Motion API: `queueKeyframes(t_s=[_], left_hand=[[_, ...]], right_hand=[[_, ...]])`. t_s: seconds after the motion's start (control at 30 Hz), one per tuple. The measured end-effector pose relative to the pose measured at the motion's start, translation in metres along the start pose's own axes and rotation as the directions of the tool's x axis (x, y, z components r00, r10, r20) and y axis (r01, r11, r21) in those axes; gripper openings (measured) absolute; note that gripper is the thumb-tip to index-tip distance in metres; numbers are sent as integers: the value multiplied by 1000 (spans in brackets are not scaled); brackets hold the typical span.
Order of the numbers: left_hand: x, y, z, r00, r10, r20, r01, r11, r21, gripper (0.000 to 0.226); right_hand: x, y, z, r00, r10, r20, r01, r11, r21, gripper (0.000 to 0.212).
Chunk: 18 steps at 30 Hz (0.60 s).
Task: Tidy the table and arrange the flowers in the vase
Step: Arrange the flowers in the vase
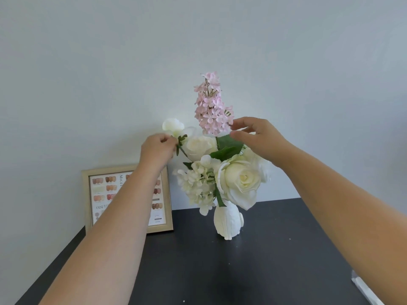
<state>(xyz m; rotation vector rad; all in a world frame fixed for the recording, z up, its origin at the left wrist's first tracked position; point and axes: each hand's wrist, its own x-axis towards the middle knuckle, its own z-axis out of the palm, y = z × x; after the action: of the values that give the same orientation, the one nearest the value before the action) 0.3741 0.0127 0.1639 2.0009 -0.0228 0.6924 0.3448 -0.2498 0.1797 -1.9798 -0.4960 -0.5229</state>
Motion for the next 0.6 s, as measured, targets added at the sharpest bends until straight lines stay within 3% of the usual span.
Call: queueKeyframes(t_s=[0.07,0.1,0.2,0.27,0.33,0.43,0.5,0.6], left_hand=[[-4,-11,3,940,-287,181,292,957,4,22],[-4,-16,6,902,-356,245,368,930,0,25],[-2,-21,21,856,-381,350,459,871,-174,35],[2,-23,27,845,-368,387,511,768,-386,30],[4,-27,29,871,-341,354,489,675,-552,20],[1,-35,26,920,-264,288,391,625,-676,8],[-5,-39,20,943,-208,261,333,631,-701,9],[-19,-41,11,982,-123,140,185,719,-670,18]], right_hand=[[1,-8,6,998,14,58,-12,999,-37,34],[2,-11,9,997,22,77,-17,998,-68,36],[4,-14,17,993,47,112,-35,993,-112,35],[4,-14,20,991,45,123,-34,995,-95,32],[5,-14,21,993,38,110,-30,997,-70,27],[6,-14,22,998,6,60,-2,999,-54,18],[7,-14,22,1000,-1,21,3,996,-85,18],[8,-15,25,998,21,-60,-27,994,-105,23]])
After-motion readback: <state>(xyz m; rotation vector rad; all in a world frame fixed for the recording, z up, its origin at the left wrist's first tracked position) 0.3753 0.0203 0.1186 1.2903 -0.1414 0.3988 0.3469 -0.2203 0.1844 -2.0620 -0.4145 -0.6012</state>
